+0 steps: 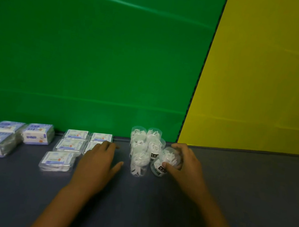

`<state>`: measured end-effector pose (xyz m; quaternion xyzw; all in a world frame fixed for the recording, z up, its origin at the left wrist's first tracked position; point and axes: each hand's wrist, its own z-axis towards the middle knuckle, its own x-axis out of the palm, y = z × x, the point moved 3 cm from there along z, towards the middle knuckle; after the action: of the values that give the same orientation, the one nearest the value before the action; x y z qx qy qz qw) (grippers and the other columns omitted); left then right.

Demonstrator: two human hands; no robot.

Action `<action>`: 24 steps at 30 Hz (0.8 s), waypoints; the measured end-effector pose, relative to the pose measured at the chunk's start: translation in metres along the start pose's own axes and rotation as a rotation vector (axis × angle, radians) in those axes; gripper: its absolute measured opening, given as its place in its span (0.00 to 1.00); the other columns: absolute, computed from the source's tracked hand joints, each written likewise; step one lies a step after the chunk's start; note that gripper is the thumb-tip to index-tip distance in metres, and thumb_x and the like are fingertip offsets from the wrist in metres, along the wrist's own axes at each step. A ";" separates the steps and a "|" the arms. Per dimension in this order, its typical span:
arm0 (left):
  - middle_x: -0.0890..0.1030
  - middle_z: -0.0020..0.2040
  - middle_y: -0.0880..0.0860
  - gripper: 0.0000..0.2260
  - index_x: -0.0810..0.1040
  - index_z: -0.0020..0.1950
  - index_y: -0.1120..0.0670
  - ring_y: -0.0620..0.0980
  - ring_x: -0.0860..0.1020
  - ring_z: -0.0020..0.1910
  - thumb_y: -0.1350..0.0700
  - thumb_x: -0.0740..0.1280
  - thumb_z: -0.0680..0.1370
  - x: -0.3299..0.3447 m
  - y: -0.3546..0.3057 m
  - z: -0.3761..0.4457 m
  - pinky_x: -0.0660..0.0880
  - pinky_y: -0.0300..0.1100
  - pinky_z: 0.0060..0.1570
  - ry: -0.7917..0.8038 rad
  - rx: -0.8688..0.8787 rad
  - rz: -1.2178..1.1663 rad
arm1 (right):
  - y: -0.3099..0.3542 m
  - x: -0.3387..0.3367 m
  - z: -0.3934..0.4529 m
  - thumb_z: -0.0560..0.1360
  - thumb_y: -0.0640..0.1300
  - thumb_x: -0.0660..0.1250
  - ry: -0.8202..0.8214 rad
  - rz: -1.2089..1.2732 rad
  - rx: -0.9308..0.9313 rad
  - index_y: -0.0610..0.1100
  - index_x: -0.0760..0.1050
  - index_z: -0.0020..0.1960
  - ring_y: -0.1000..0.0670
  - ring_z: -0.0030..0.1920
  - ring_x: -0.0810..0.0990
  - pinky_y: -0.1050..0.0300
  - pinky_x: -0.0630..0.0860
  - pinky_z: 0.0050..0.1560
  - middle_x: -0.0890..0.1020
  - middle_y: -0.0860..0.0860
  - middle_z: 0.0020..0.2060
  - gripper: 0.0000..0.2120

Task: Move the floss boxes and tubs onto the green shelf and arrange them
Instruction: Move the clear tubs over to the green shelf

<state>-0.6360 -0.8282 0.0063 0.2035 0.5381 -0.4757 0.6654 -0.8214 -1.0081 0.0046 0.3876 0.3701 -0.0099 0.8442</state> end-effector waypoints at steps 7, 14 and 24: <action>0.72 0.65 0.50 0.23 0.66 0.70 0.48 0.50 0.73 0.61 0.41 0.61 0.78 0.007 -0.019 -0.015 0.71 0.44 0.57 -0.050 -0.111 0.043 | -0.014 0.016 0.020 0.69 0.45 0.78 0.111 0.014 -0.070 0.51 0.68 0.64 0.51 0.60 0.74 0.46 0.79 0.56 0.71 0.51 0.61 0.28; 0.75 0.61 0.51 0.21 0.69 0.67 0.49 0.52 0.75 0.58 0.43 0.64 0.76 0.013 -0.030 -0.048 0.73 0.45 0.54 -0.083 -0.200 0.045 | -0.016 0.026 0.010 0.71 0.43 0.76 0.119 0.036 -0.162 0.47 0.69 0.64 0.47 0.60 0.74 0.48 0.78 0.57 0.70 0.48 0.60 0.25; 0.75 0.62 0.51 0.21 0.69 0.67 0.49 0.52 0.75 0.58 0.43 0.65 0.76 -0.024 -0.017 -0.088 0.75 0.47 0.53 -0.151 -0.276 0.103 | 0.025 0.010 -0.003 0.76 0.54 0.69 0.121 -0.132 -0.320 0.48 0.67 0.66 0.49 0.62 0.70 0.54 0.71 0.57 0.71 0.50 0.62 0.23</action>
<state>-0.6959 -0.7576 0.0027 0.1010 0.5355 -0.3764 0.7492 -0.8082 -0.9864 0.0132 0.2229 0.4418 0.0169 0.8688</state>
